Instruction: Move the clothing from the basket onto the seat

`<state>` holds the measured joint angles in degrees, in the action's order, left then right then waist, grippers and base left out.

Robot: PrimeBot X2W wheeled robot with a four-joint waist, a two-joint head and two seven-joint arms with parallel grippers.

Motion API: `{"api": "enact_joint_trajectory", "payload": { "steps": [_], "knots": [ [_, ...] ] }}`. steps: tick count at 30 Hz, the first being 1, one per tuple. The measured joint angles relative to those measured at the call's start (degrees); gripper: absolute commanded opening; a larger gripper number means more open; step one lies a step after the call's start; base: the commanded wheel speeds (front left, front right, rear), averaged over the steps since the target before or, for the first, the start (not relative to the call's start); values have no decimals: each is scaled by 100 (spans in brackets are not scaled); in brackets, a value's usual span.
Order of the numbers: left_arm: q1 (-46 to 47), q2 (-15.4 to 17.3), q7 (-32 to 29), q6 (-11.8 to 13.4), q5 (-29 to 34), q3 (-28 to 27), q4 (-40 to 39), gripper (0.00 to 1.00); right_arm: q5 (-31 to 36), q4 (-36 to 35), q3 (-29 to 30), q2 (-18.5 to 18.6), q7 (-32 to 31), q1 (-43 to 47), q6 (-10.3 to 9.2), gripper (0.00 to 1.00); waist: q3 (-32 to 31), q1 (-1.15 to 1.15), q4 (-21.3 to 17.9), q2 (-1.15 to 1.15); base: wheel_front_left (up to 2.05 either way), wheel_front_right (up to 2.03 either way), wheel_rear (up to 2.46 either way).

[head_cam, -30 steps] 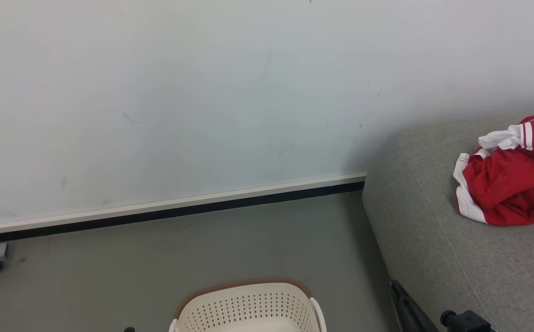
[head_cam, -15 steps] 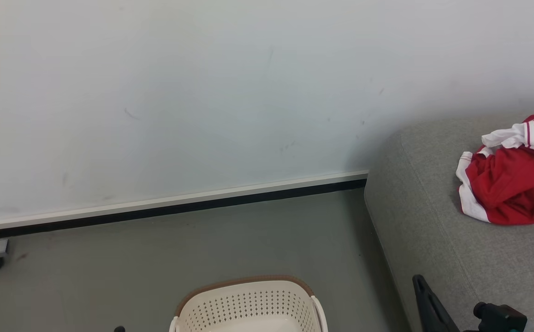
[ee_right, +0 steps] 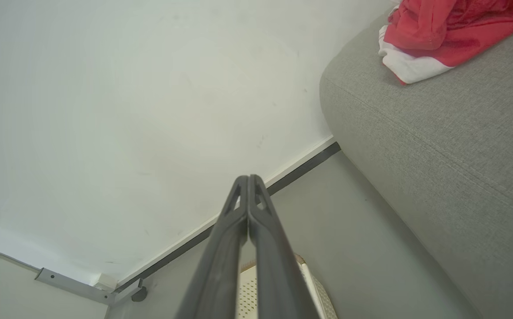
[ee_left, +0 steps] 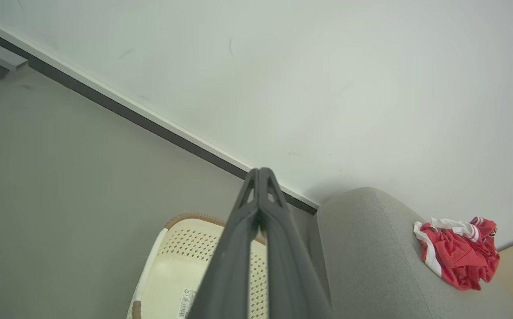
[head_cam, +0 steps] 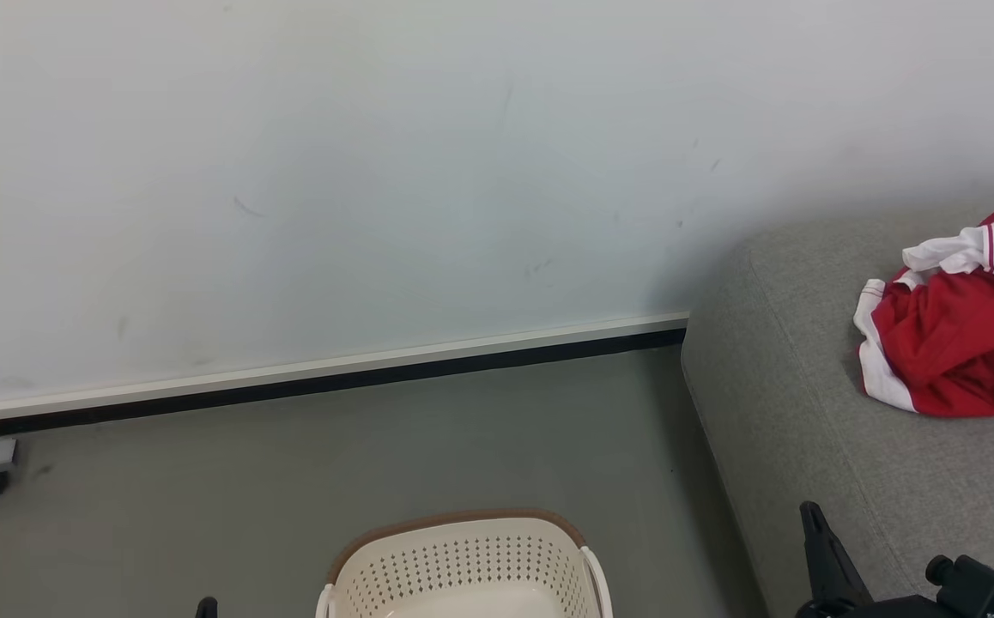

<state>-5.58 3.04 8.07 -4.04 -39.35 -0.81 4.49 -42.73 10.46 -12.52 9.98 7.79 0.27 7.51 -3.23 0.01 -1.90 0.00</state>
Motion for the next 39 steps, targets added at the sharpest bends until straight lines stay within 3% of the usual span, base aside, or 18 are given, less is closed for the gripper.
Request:
{"api": "enact_joint_trajectory", "payload": {
  "steps": [39],
  "knots": [
    [423,8,-600,-157,-2685,-172,324,0,-2570,136,921,-281,-737,-236,-3,0,141,0,77,0,0,0,0]
  ]
}}
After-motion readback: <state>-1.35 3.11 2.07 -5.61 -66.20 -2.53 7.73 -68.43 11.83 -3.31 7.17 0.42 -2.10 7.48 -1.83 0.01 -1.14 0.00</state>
